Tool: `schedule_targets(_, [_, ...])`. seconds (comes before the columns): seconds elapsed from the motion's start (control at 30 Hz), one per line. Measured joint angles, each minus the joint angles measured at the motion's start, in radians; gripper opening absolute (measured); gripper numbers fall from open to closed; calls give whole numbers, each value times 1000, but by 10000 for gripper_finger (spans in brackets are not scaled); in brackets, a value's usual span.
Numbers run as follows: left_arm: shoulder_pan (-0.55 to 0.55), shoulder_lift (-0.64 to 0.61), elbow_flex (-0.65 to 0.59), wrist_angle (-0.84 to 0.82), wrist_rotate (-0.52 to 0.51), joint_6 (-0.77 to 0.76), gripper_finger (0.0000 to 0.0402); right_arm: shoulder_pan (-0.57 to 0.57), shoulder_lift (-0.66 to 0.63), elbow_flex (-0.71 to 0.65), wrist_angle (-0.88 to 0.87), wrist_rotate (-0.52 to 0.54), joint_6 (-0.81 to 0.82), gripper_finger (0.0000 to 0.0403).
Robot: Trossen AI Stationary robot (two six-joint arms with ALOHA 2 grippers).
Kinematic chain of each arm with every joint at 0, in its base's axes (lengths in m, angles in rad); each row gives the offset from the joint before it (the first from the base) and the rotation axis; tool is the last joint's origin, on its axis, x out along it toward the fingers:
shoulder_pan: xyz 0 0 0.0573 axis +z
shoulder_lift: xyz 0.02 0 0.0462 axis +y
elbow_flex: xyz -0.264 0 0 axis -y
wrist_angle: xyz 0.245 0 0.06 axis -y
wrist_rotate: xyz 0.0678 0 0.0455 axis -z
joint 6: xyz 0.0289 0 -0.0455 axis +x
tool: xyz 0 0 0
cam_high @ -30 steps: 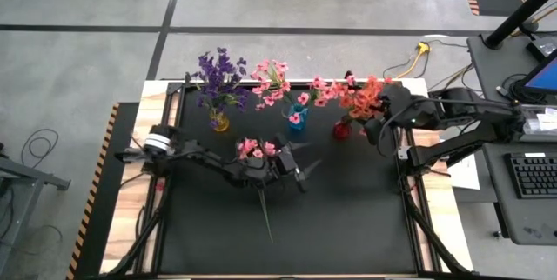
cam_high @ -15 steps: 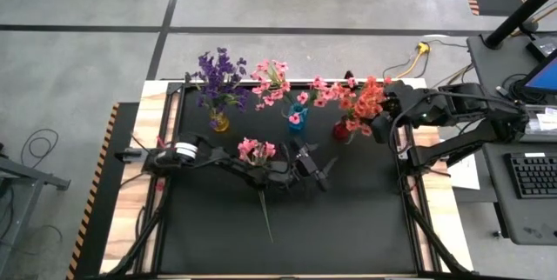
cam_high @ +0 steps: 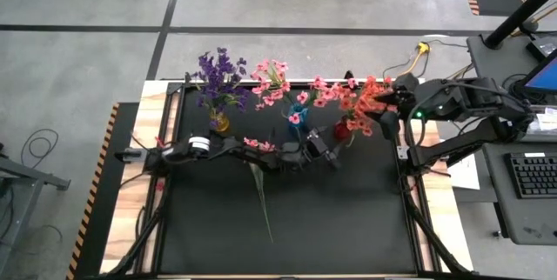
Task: Sort flowers into vase by color
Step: Put the pink flower into the blue vase
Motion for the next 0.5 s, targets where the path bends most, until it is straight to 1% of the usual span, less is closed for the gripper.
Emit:
schedule_targets(0.1, [28, 2, 17, -25, 63, -7, 247, 0, 0, 12, 2, 0, -16, 293])
schedule_targets(0.37, [64, 2, 21, -52, 73, -36, 247, 0, 1, 14, 2, -1, -31, 289])
schedule_targets(0.5, [62, 2, 21, -69, 123, -36, 247, 0, 1, 14, 2, 0, -46, 288])
